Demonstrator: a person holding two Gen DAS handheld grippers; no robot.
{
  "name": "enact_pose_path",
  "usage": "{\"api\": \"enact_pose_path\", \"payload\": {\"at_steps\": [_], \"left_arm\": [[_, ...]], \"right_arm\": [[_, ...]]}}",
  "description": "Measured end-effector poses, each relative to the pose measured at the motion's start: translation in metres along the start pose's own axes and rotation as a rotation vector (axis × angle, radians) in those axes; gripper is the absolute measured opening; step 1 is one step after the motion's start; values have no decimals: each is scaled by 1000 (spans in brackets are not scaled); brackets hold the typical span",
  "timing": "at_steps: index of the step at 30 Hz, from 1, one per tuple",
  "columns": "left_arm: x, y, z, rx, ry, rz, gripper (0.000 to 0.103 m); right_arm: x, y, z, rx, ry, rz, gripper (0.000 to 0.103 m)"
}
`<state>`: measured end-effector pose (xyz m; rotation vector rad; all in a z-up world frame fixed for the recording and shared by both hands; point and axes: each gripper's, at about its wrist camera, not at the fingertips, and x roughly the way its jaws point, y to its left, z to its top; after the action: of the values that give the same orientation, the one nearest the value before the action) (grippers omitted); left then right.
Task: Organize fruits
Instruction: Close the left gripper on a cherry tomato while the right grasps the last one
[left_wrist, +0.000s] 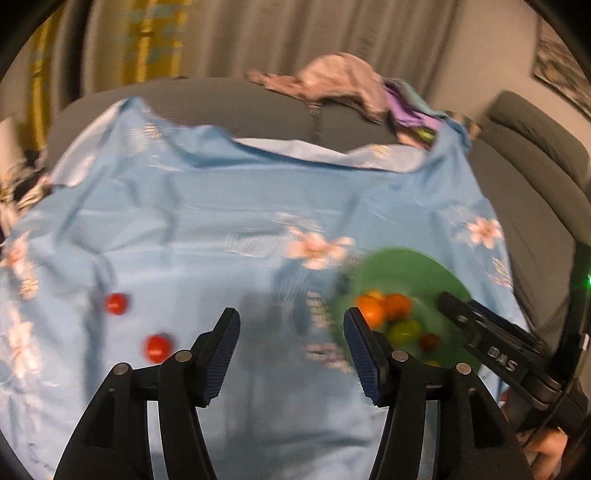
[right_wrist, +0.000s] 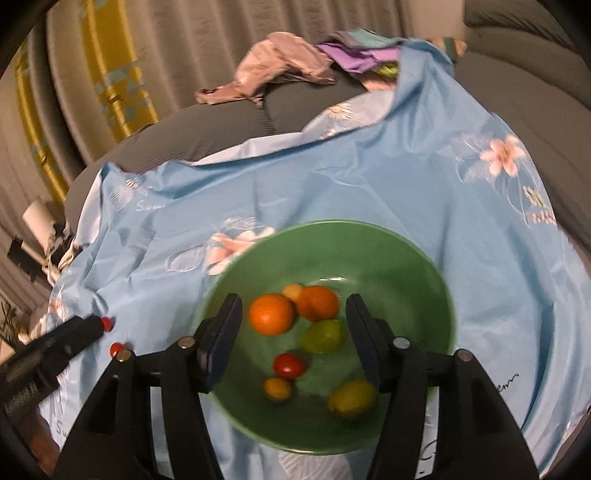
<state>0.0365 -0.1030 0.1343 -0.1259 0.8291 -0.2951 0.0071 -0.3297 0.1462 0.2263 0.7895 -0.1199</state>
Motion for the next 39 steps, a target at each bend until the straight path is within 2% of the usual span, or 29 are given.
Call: {"api": "enact_pose_path", "payload": {"at_steps": [4,11,14,16,18,19,21,27,30,31,33,39], "left_arm": [[-6,48,2,-69,-15,53,58],[23,132,1,-210,50,125,58],[46,152,-1,-240,111,122,49],[60,158,-4,-241,153,114,43],[74,164,-5,-257,187,115,43],[78,165,-5,-259,197,117,43],[83,168,-4,-260,205,125,42],[100,175,1,-282,232,116,42],[106,176,1,-277,235,118,39],[106,175,1,-268,228,131,33],[108,175,1,-262,219,147,27],[102,175,-3,-268,197,171,26]], "right_arm": [[1,31,-3,-72,4,54,58],[16,111,-22,-245,54,254,58],[36,148,-39,-330,116,381,56],[55,170,-49,-375,173,431,55],[77,187,-59,-398,236,427,49],[90,195,-64,-409,268,436,43],[101,204,-68,-417,299,445,41],[121,217,-72,-409,318,450,44],[128,224,-74,-417,340,445,39],[131,226,-77,-431,349,428,32],[131,227,-77,-430,347,426,32],[126,217,-74,-403,332,378,32]]}}
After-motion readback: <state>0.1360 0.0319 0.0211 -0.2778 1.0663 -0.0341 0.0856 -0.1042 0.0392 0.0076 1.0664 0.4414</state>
